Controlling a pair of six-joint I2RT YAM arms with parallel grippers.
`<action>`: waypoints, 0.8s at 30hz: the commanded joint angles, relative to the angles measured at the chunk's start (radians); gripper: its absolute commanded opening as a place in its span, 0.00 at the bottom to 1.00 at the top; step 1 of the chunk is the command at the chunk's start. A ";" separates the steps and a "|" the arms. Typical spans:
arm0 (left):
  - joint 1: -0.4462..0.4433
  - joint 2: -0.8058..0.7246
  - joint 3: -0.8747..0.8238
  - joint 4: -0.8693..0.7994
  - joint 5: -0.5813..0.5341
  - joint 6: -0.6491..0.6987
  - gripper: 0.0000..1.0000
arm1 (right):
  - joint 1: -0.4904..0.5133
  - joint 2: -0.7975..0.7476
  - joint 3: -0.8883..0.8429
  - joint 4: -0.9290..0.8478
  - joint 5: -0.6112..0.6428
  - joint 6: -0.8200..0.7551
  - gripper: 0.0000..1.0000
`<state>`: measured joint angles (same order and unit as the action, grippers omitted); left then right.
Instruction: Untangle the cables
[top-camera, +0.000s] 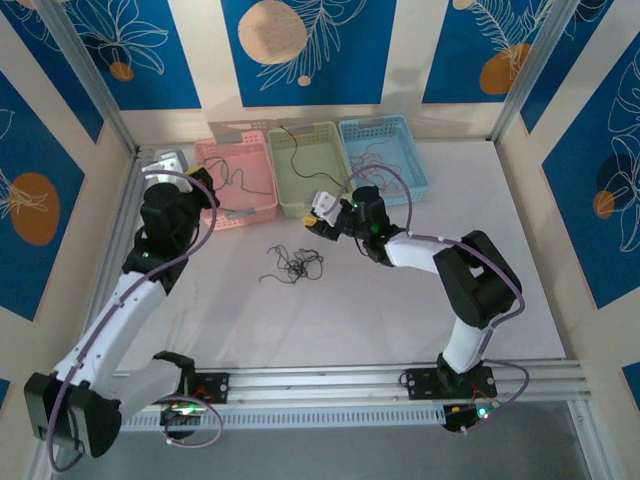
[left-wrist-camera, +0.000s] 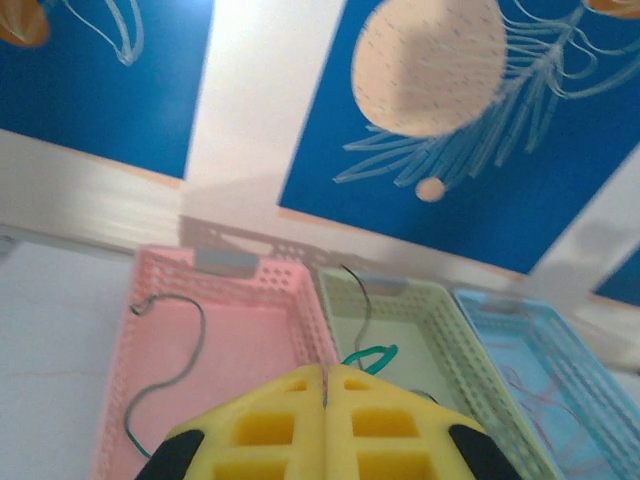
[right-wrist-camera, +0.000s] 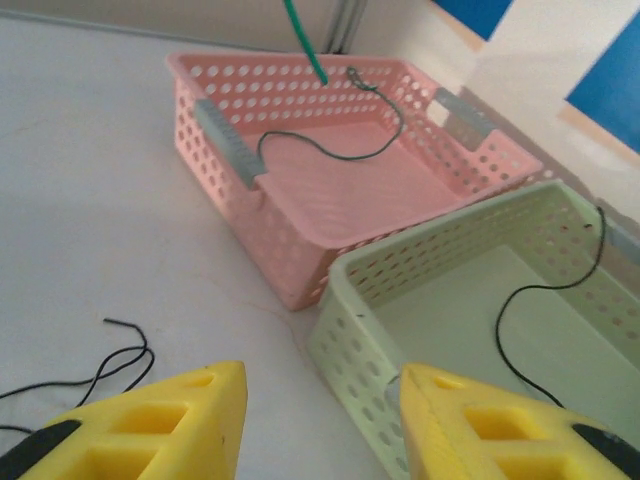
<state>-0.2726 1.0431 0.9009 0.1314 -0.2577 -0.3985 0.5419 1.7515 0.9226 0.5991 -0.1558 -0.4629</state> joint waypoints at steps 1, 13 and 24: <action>0.012 0.073 0.046 0.132 -0.154 0.050 0.00 | -0.009 -0.032 0.006 0.042 0.018 0.052 0.45; 0.030 0.553 0.265 0.369 -0.295 0.136 0.00 | -0.008 -0.031 0.012 0.013 -0.018 0.039 0.44; 0.060 0.840 0.387 0.356 -0.263 0.103 0.36 | -0.007 -0.025 0.028 -0.024 -0.052 0.034 0.43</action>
<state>-0.2306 1.8637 1.2724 0.4751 -0.5320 -0.2756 0.5316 1.7435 0.9237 0.5949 -0.1818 -0.4328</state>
